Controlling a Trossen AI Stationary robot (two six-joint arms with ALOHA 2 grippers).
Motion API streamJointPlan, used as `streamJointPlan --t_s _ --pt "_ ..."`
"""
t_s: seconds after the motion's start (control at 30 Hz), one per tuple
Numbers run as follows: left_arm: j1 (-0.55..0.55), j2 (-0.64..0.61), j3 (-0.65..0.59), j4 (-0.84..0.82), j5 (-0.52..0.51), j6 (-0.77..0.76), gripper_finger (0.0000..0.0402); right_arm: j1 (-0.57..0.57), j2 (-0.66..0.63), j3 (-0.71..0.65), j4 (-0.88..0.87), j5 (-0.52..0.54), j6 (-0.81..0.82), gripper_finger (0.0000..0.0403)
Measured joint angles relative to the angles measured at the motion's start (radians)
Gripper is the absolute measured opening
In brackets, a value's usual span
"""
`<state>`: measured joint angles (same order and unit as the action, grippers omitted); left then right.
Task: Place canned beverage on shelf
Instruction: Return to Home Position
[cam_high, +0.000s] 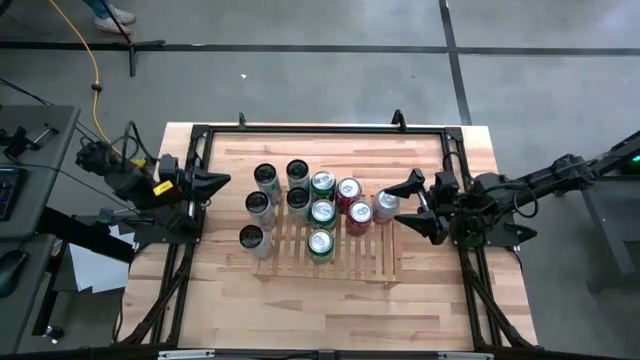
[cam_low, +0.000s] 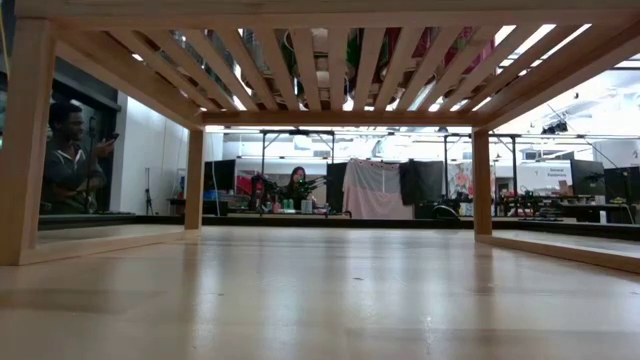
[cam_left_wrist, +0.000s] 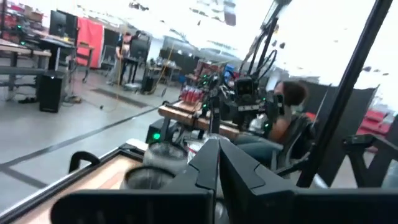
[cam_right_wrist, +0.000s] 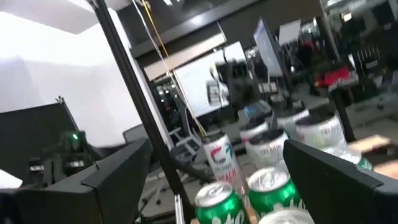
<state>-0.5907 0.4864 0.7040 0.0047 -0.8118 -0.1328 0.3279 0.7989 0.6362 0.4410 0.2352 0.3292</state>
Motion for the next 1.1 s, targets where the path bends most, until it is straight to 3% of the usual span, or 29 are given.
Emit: streamJointPlan --t_s 0.27,0.5,0.6,0.97,1.1 --pt "0.001 -0.225 -0.384 0.348 0.104 0.043 0.0001 -0.001 0.0 0.0 0.015 0.037 -0.06 0.0354" --pt "0.062 -0.415 -0.6 0.558 0.205 0.082 0.0 -0.001 -0.003 0.0 0.059 0.088 0.01 0.0354" --pt "0.11 -0.484 -0.638 0.557 0.273 0.06 0.0 -0.001 -0.008 0.0 0.058 0.088 0.01 0.0354" --pt "0.264 -0.481 -0.693 0.393 0.527 -0.196 0.0 0.0 -0.054 0.0 -0.006 0.087 0.033 0.0354" --pt "0.284 -0.482 -0.693 0.375 0.528 -0.252 0.0 0.0 -0.102 0.0 -0.123 0.04 0.115 0.0354"
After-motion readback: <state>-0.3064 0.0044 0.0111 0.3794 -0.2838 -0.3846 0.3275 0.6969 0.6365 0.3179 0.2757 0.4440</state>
